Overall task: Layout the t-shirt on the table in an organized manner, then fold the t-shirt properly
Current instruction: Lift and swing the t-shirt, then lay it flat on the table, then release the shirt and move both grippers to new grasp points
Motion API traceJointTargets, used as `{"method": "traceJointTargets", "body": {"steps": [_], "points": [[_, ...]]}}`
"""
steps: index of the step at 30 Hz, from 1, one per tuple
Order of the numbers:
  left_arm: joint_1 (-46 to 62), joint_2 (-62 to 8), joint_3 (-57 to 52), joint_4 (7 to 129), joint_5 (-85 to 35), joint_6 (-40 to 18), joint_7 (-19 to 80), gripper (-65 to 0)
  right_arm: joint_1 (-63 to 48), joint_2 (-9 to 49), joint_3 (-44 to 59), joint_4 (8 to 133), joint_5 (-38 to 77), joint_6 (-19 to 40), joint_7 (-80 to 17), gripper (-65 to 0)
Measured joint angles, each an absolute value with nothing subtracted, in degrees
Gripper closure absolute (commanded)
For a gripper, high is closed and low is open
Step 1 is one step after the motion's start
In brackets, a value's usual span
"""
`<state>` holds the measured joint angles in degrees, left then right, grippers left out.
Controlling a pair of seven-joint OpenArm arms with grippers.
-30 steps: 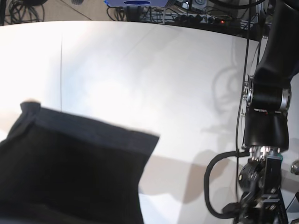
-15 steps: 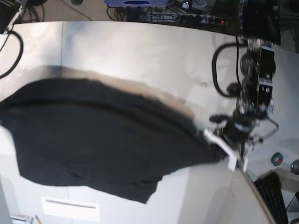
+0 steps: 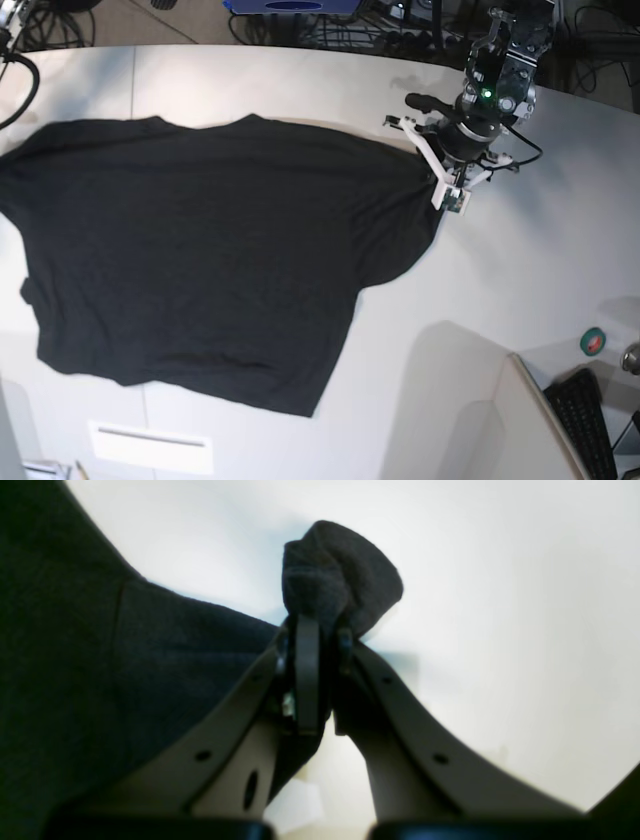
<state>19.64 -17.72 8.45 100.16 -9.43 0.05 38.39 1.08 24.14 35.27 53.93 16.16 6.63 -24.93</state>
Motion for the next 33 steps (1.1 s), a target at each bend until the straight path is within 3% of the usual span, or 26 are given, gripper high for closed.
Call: {"method": "traceJointTargets", "body": {"steps": [1,3,4,7,12,14,17,20,22,28,33], "points": [[20.2,-17.8,8.4,100.2,-9.4,0.1,38.4,-1.2,1.5,24.5,35.2,53.0,16.1,6.6,-25.3,-12.9],[21.3,-17.7,8.5,100.6,-9.3,0.1,38.4,-16.1,2.8,25.7,35.2,51.5,16.0,6.6,-25.5,-32.1],[22.0,-17.6,8.5,101.2,-9.4,0.1,38.4,-22.7,3.3,26.5,35.1,51.4,16.0,6.7,-25.4,-38.4],[23.9,-17.7,8.6,103.9,-9.4,0.1,38.4,-32.9,3.9,28.8,35.2,52.1,15.9,6.5,-24.8,-42.3],[25.5,-17.8,7.9,111.4,-9.5,0.0,38.4,-27.8,-1.3,26.9,35.1,64.0,16.3,6.7,-24.7,-42.3],[22.2,-17.7,8.4,111.5,-9.5,-0.1,38.6,-21.2,-5.5,22.5,35.4,72.8,15.2,5.4,-25.3,-40.5],[12.3,-16.7,11.1,107.5,-9.2,0.4,38.8,-1.6,-11.3,14.9,29.6,84.0,15.6,6.4,-27.8,-30.5],[2.7,-15.3,15.9,102.8,-9.3,0.3,38.0,0.0,-14.7,10.4,20.7,90.5,16.7,7.6,-27.7,-15.2],[-3.5,-13.2,18.9,96.2,-9.5,-0.3,38.4,0.0,-15.5,9.2,15.5,92.1,16.4,7.0,-27.2,0.0],[-20.7,-3.1,22.2,65.0,-8.9,0.1,36.6,0.0,-14.9,4.4,3.7,91.0,15.9,6.1,-27.6,0.0],[-29.5,1.6,26.4,41.1,-8.9,0.2,22.6,0.0,-11.6,3.8,-5.9,83.9,16.4,6.5,-31.5,0.0]]}}
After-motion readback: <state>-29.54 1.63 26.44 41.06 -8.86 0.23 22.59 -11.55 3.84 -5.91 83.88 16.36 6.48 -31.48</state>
